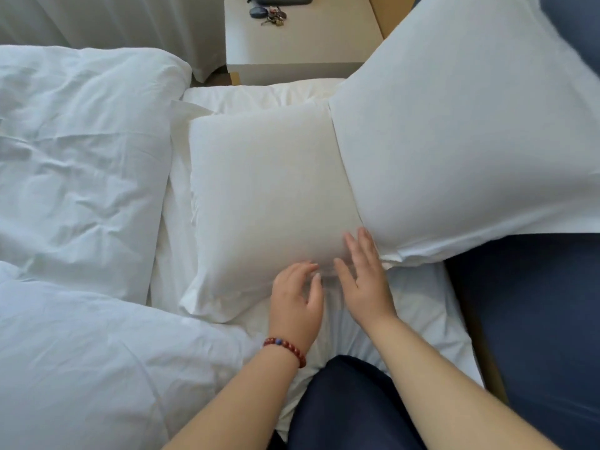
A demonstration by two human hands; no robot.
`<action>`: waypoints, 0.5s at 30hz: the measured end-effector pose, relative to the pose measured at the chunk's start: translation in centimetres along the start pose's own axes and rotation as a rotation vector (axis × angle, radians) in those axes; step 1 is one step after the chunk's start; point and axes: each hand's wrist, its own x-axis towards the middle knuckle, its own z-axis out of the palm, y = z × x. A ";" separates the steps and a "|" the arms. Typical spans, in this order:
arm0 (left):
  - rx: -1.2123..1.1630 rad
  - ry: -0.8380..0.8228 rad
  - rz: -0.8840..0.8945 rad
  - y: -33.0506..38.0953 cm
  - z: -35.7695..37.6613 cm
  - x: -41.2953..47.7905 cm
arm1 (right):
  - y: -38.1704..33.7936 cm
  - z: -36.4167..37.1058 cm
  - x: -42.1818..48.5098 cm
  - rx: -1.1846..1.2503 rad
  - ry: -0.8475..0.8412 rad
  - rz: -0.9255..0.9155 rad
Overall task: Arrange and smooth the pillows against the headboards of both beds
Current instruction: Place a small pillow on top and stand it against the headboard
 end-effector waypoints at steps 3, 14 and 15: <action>-0.268 0.002 -0.583 0.6 1.7 -0.3 | 1.3 -1.6 -3.9 0.311 0.108 0.274; -1.154 0.087 -1.052 -0.4 3.0 0.2 | 2.4 -4.4 0.1 1.089 0.478 0.714; -1.113 0.083 -1.052 -0.5 2.8 -0.2 | 2.5 -4.6 -0.3 1.004 0.556 0.741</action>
